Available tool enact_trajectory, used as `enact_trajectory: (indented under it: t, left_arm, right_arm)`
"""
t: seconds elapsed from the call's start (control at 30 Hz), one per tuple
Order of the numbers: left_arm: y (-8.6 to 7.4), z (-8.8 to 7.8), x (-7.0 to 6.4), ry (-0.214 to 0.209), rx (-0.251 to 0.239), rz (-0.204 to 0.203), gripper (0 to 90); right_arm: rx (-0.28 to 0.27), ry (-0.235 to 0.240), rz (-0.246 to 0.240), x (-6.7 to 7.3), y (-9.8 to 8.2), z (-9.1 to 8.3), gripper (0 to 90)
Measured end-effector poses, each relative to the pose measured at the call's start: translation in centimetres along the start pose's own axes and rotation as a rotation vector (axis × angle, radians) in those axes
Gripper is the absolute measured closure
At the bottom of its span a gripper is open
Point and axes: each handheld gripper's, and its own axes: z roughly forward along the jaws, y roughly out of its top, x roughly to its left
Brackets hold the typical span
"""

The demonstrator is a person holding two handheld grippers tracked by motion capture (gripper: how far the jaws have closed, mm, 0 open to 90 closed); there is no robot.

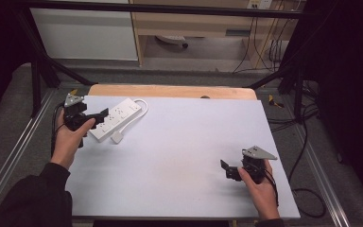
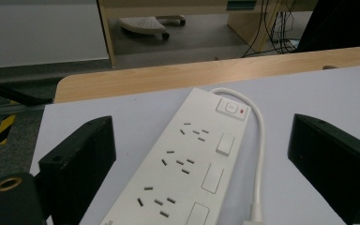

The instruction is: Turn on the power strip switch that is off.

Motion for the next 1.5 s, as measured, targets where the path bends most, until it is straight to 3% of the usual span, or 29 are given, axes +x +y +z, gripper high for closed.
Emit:
enact_trajectory:
  t: [0.43, 0.63, 0.83, 0.97, 1.17, 1.3, 1.5]
  left_arm:
    - [-0.4, 1.6, -0.6, -0.011, -0.004, -0.001, 8.3]
    - [-0.2, 2.0, -0.6, -0.022, -0.030, -0.030, 9.9]
    - [-0.1, 2.9, -0.9, -0.020, -0.002, -0.019, 10.2]
    - [-0.1, 3.5, -1.6, -0.011, 0.007, 0.024, 10.4]
    - [-0.2, 3.7, -2.2, 0.001, 0.039, 0.015, 14.8]
    - [-0.2, 3.9, -2.6, 0.005, 0.035, 0.033, 18.6]
    - [-0.5, 4.5, -2.7, 0.009, 0.058, 0.051, 25.3]
  right_arm:
    - [0.002, -0.008, -0.016, -0.1, 0.0, 0.1, 2.9]
    - [0.007, -0.014, 0.004, -0.5, 0.0, 0.3, 2.9]
    - [0.008, -0.020, 0.006, -0.5, 0.1, 0.4, 2.9]
    - [0.011, -0.023, -0.001, -0.4, 0.0, 0.2, 3.1]
    - [0.038, -0.021, -0.003, -0.5, -0.2, 0.0, 3.4]
    - [0.021, -0.017, 0.026, -0.7, 0.0, -0.2, 3.5]
    - [0.027, -0.022, 0.014, -0.8, 0.0, 0.0, 3.5]
